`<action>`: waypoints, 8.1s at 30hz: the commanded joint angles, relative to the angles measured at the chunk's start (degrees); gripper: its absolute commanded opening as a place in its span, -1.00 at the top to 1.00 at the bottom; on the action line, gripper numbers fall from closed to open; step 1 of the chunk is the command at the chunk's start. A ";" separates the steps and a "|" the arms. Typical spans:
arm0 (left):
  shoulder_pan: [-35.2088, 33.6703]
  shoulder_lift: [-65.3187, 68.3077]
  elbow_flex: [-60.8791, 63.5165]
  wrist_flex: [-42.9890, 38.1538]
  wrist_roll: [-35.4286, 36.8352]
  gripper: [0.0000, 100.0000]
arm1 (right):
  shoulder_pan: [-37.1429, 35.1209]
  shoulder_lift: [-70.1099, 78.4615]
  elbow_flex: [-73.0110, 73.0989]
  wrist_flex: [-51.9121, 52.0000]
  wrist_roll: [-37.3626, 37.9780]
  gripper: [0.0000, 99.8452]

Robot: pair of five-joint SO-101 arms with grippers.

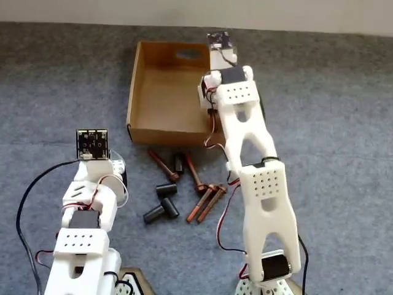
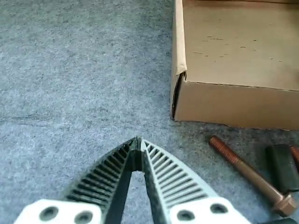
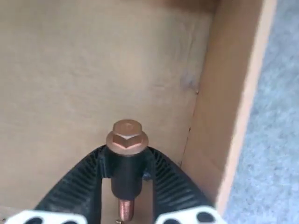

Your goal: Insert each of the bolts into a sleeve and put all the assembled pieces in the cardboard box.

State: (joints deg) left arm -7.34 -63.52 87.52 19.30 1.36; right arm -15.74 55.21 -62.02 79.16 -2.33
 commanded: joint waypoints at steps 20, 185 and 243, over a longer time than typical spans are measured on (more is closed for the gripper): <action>-0.04 -0.75 -0.57 -1.14 -0.18 0.98 | -0.13 6.29 -10.86 5.93 -5.36 0.99; -0.40 -0.75 -0.31 -2.20 -0.26 0.98 | -1.63 -26.86 -27.56 22.11 -5.63 0.99; -7.25 -0.40 -0.31 -2.11 -0.09 0.97 | -32.22 -69.49 111.96 -35.56 0.00 0.78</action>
State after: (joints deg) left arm -14.20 -63.52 87.52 18.24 1.36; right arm -47.38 -16.26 52.00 44.53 -3.03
